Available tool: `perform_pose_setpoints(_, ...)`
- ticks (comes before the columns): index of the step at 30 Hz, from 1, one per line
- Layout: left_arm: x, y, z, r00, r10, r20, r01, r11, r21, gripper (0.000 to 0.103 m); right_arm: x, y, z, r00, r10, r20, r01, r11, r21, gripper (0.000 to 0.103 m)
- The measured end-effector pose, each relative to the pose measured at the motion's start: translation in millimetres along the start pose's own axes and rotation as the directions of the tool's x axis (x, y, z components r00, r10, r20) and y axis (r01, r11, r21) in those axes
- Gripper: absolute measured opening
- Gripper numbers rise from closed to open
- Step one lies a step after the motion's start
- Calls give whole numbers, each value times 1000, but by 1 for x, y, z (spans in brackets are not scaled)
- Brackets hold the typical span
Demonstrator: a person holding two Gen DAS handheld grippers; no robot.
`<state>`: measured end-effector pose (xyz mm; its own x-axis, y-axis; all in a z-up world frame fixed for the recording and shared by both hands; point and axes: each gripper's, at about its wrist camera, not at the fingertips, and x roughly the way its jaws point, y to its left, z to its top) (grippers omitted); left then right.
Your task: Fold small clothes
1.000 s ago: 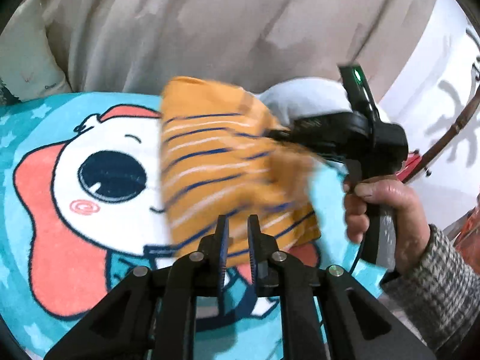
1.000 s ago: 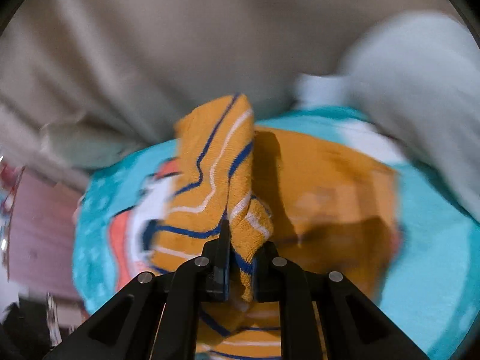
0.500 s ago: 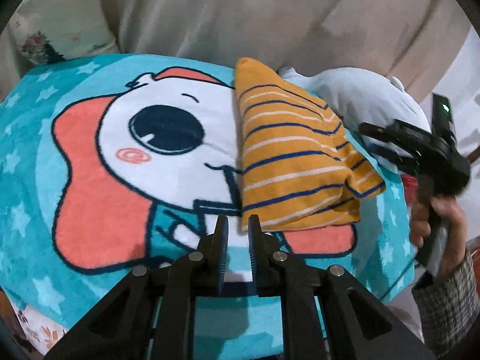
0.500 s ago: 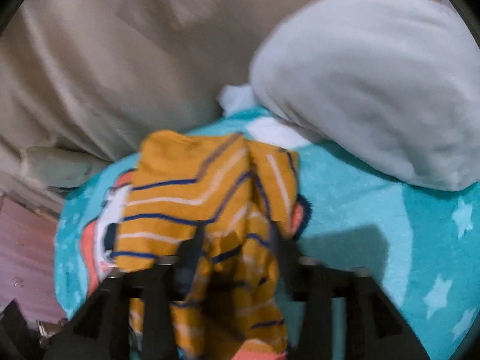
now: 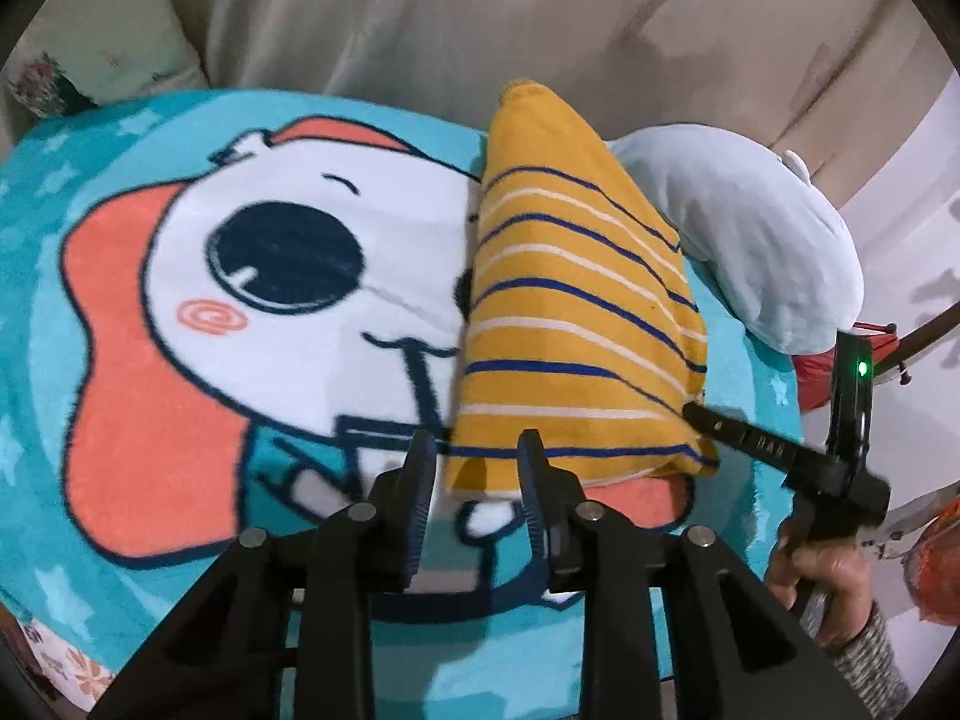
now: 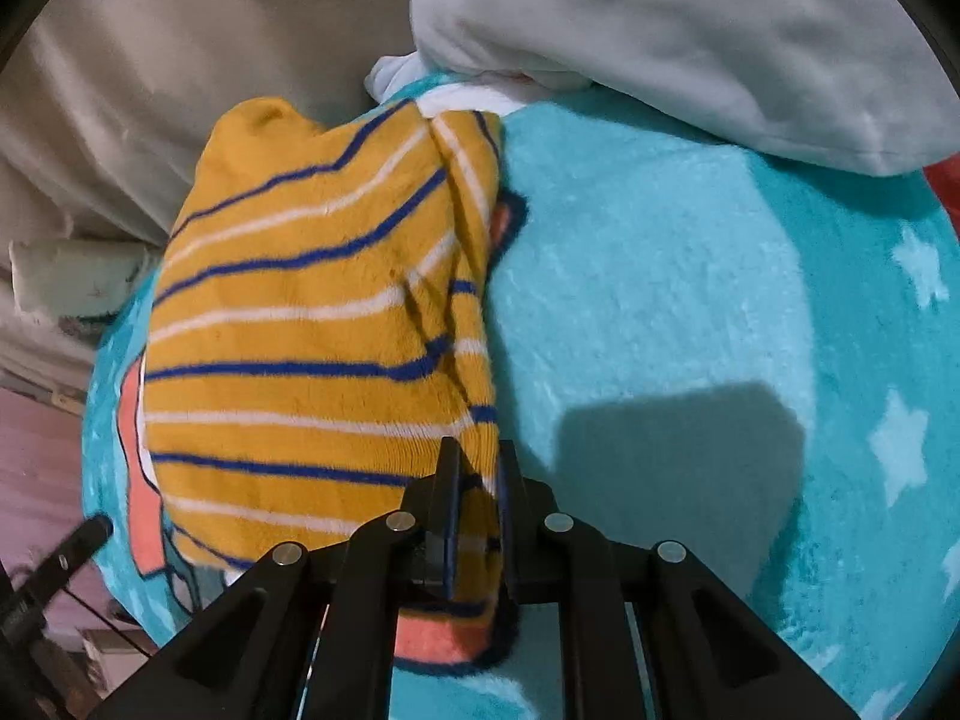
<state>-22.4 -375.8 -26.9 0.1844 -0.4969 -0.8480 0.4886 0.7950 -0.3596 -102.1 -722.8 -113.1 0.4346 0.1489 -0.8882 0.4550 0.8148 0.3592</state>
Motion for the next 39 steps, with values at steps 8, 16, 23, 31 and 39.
perform_pose_setpoints(8,25,16,55,996,-90,4,91,994,-57,61,-42,-10,21,985,124,120,-131,990,48,59)
perform_pose_setpoints(16,99,9,97,973,-203,-113,200,979,-37,71,8,5,77,994,94,46,-95,995,16,76)
perform_pose_setpoints(23,93,-9,96,963,-233,-133,236,972,7,48,34,13,80,963,271,2,-269,956,118,34)
perform_pose_setpoints(31,33,-20,115,992,-125,-28,127,986,107,47,-28,50,91,911,390,137,-393,919,-3,31)
perform_pose_setpoints(39,77,-6,70,993,83,-80,-71,986,149,55,20,14,78,992,108,60,-113,990,84,42)
